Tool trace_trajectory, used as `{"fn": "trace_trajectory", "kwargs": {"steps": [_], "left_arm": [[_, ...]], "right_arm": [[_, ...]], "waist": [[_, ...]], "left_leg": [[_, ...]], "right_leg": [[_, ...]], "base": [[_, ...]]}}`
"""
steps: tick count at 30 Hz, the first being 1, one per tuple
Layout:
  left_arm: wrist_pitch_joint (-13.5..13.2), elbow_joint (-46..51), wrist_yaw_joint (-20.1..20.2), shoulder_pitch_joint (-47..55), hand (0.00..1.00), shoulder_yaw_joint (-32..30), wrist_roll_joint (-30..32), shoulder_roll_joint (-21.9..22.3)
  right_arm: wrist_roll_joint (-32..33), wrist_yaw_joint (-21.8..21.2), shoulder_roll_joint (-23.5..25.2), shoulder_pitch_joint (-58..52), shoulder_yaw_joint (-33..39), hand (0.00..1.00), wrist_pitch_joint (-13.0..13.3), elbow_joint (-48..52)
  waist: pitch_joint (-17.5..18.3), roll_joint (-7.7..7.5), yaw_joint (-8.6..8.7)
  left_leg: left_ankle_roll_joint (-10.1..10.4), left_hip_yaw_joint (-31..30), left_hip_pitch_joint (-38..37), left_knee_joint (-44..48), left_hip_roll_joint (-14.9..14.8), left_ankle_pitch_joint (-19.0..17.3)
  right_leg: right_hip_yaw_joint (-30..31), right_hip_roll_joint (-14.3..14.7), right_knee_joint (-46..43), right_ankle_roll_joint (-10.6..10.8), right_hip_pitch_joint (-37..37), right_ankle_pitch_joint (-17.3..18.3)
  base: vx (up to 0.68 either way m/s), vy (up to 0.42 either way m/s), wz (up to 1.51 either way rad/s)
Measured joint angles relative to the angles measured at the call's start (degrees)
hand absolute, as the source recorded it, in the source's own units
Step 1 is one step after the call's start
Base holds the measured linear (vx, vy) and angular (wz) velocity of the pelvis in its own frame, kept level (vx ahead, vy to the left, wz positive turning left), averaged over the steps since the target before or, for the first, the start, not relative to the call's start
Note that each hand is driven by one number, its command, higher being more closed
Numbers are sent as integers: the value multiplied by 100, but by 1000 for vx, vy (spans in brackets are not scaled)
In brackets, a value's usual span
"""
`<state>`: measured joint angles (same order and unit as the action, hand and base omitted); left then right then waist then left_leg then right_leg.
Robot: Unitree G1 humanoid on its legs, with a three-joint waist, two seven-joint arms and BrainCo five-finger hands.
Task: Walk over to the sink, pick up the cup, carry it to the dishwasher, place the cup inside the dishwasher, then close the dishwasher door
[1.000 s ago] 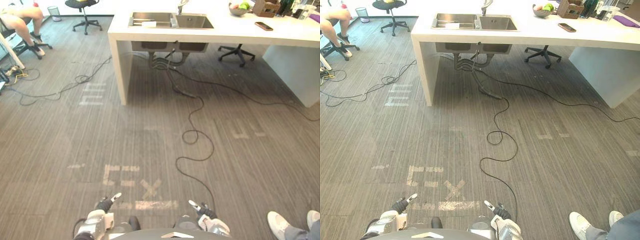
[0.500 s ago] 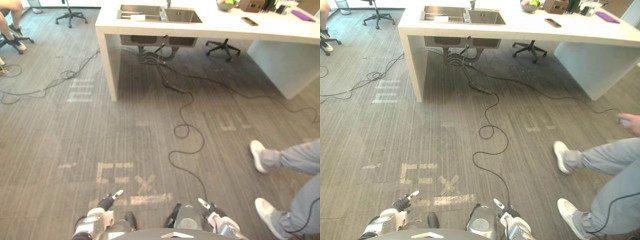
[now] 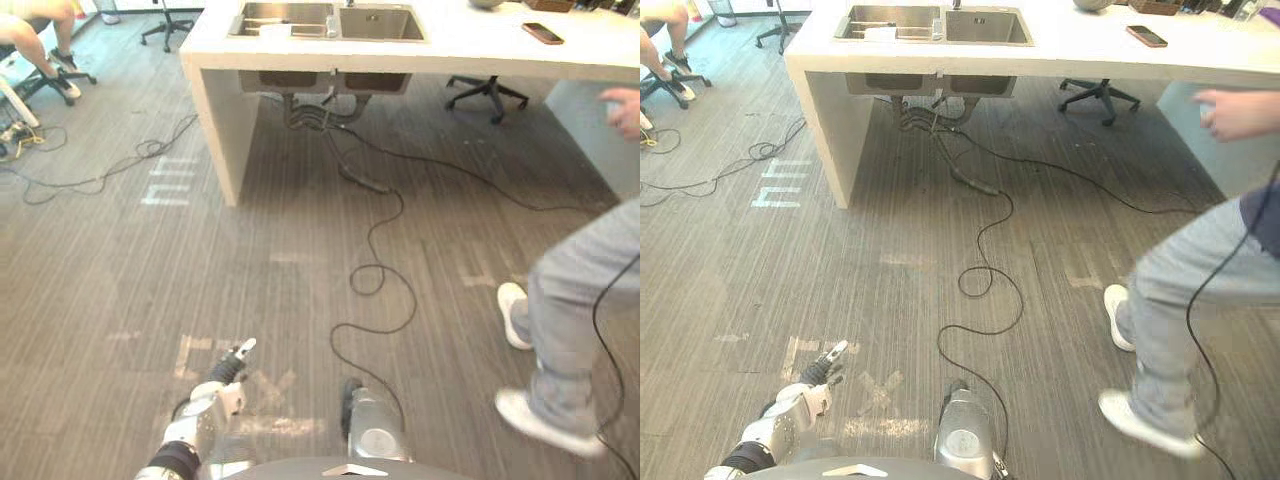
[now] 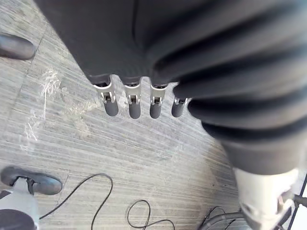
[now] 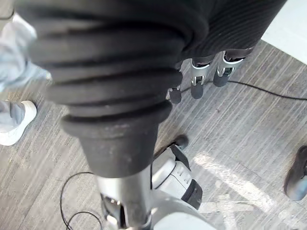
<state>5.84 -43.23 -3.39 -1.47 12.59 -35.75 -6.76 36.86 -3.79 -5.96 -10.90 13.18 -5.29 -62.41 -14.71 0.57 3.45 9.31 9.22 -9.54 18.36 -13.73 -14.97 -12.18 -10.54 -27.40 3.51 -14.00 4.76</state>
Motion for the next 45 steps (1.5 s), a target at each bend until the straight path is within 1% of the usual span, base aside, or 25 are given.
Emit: {"fn": "trace_trajectory", "kwargs": {"steps": [1, 3, 4, 6, 7, 8, 11, 13, 15, 17, 19, 21, 25, 26, 27, 28, 30, 33, 34, 37, 38, 39, 40, 42, 45], "left_arm": [[-10, -23, 2, 30, 0, 0, -1, 87], [-117, -30, 16, 195, 0, -11, 1, 380], [-177, -25, 14, 199, 0, -12, 1, 401], [-362, -8, -8, 173, 0, -23, 1, 415], [-409, 28, -12, 141, 0, -33, -9, 408], [-447, 120, -10, 119, 0, -43, -13, 407], [-756, 839, -110, 209, 0, 56, 255, 328], [-1214, 1706, -512, 227, 0, 139, 930, 354], [-1382, 2092, -722, 205, 0, 131, 1086, 349], [-1530, 2226, -878, 126, 0, 128, 1143, 347], [-1630, 2226, -907, 107, 0, 106, 1317, 315], [-1738, 2231, -922, 22, 0, 80, 1412, 196], [-1720, 2252, -888, 48, 0, 46, 1686, 111], [-1718, 2305, -866, 9, 0, 0, 1807, 149], [-1716, 2500, -869, 48, 0, -10, 1834, 132], [-1712, 2594, -885, 57, 0, -16, 1866, 109], [-1707, 2787, -993, 73, 0, -47, 1917, 76], [-1816, 3030, -1113, 19, 0, -47, 1905, 90], [-1932, 3025, -1118, -60, 0, -46, 1890, 58], [-2018, 2783, -1117, -141, 0, -29, 1716, -117], [-2020, 2685, -1104, -116, 0, -2, 1656, -252], [-2041, 2689, -1080, -98, 0, -3, 1582, -390], [-2046, 2672, -1083, -82, 0, -16, 1541, -388], [-2067, 2352, -1135, 48, 0, 223, 1509, -221], [-2067, 2352, -1135, 48, 0, 224, 1509, -221]], "right_arm": [[0, -1, -64, 4, 62, 0, -2, 10], [-61, -47, -318, -7, 69, 0, 9, 36], [-112, -94, -302, -7, 56, 0, -13, 20], [-131, -114, -265, -67, 103, 0, -11, 2], [-124, -117, -285, -19, 114, 0, 2, 28], [-123, -117, -340, 57, 158, 0, 2, 33], [-129, -124, -399, 245, 177, 0, 10, 128], [-116, -113, -365, 488, 401, 0, 21, 160], [-64, -116, -365, 540, 437, 0, 21, 154], [-8, -130, -408, 545, 523, 0, -6, 68], [7, -155, -446, 452, 513, 0, -87, 66], [175, -219, -282, 458, 457, 0, -169, 62], [446, -227, -88, 369, 391, 0, -289, -195], [445, -227, -42, 450, 390, 0, -265, -210], [433, -181, 24, 493, 388, 0, -151, -209], [435, -183, 15, 503, 389, 0, -114, -208], [438, -169, -59, 607, 387, 0, -112, -202], [441, -78, -94, 644, 382, 0, -112, -177], [532, -68, -29, 627, 415, 0, -127, -212], [588, -69, -15, 551, 518, 0, -142, -190], [590, -71, 58, 414, 517, 0, -156, -198], [582, -89, 156, 300, 506, 0, -188, -266], [573, -110, 145, 302, 511, 0, -213, -363], [552, -620, 204, 225, 382, 0, 7, -89], [552, -620, 204, 225, 382, 0, 7, -89]], "waist": [[41, 74, 0], [264, 511, 35], [288, 499, 49], [245, 425, 58], [191, 379, 25], [128, 332, 3], [93, 176, -206], [79, 187, -287], [67, 224, -302], [46, 335, -337], [62, 411, -338], [131, 99, -400], [375, -394, -587], [378, -346, -574], [384, -344, -624], [387, -364, -677], [376, -359, -683], [363, -181, -613], [364, -134, -553], [321, -73, -409], [326, -227, -377], [342, -459, -400], [350, -455, -446], [519, -303, -434], [519, -303, -430]], "left_leg": [[-20, -5, 234, 886, -50, -163], [-482, 321, 896, 3138, -494, 411], [-468, 353, 981, 3299, -594, 691], [-767, 310, 1388, 3912, -963, 2007], [-752, 322, 1709, 4336, -1006, 1782], [-700, 456, 1960, 4435, -814, 1024], [-609, 1138, 2136, 2272, 23, 453], [-414, 969, 2152, -268, 605, 913], [-333, 719, 2156, -1193, 710, 1234], [-357, 676, 2113, -1274, 620, 1310], [-708, 709, 1941, -1257, 542, 1848], [-917, 809, 2033, -942, 801, 2014], [-1317, 985, 2198, -555, 1280, 1574], [-1431, 956, 2183, -468, 1318, 1432], [-1418, 1039, 2034, -458, 1326, 1296], [-1427, 1111, 1916, -486, 1340, 1216], [-1419, 1175, 1448, -697, 1442, 1135], [-1337, 1153, 867, -1063, 1420, 1076], [-1224, 1039, 842, -961, 1283, 947], [-1040, 714, 800, -635, 1100, 775], [-855, 436, 602, -595, 1117, 698], [-714, 293, 521, -621, 1221, 613], [-634, 217, 472, -622, 1165, 580], [-386, -146, 241, -1333, 760, 772], [-387, -142, 239, -1336, 760, 771]], "right_leg": [[-19, 93, -87, -89, -40, 99], [-190, 499, -178, -253, 76, 360], [-246, 524, -170, -279, 168, 451], [-403, 650, 194, -385, 652, 561], [-462, 708, 485, -513, 986, 545], [-487, 698, 727, -555, 1286, 548], [-523, 567, 1267, -507, 1833, 447], [-535, 593, 1537, -447, 2066, 435], [-514, 677, 1749, -352, 2299, 440], [-428, 797, 1837, -148, 2584, 588], [-311, 829, 1737, -13, 2794, 887], [-143, 523, 1615, -1, 2780, 1236], [-75, 34, 1251, -165, 2697, 1474], [-98, -147, 82, 216, 2173, 1214], [29, -342, -937, 836, 1725, 845], [109, -459, -1482, 1090, 1477, 668], [-32, -820, -2696, 826, 923, 813], [-795, -969, -1910, 217, 505, 1195], [-810, -905, -825, 169, 191, 1083], [-270, -768, -103, 303, 1, 555], [-54, -739, 431, 291, 195, -546], [4, -744, 637, 523, 299, -1102], [61, -716, 599, 683, 337, -927], [-422, -19, 1992, 238, 1085, -608], [-420, -18, 1993, 238, 1083, -608]], "base": [[446, -293, -29], [347, -203, -21], [351, -184, 23], [333, -150, 39], [367, -140, 28], [427, -130, 17], [363, -88, -12], [356, -16, -2], [260, 33, -7], [362, 191, -22], [288, 206, -25], [312, 211, -13], [381, 157, -1], [437, 129, 3], [411, 163, -5], [433, 177, -40], [331, 104, -30], [296, 8, -2], [241, -115, 19], [235, -200, 62], [295, -398, 92], [226, -387, 79], [164, -404, 46], [67, -191, 19], [0, 0, 0]]}}
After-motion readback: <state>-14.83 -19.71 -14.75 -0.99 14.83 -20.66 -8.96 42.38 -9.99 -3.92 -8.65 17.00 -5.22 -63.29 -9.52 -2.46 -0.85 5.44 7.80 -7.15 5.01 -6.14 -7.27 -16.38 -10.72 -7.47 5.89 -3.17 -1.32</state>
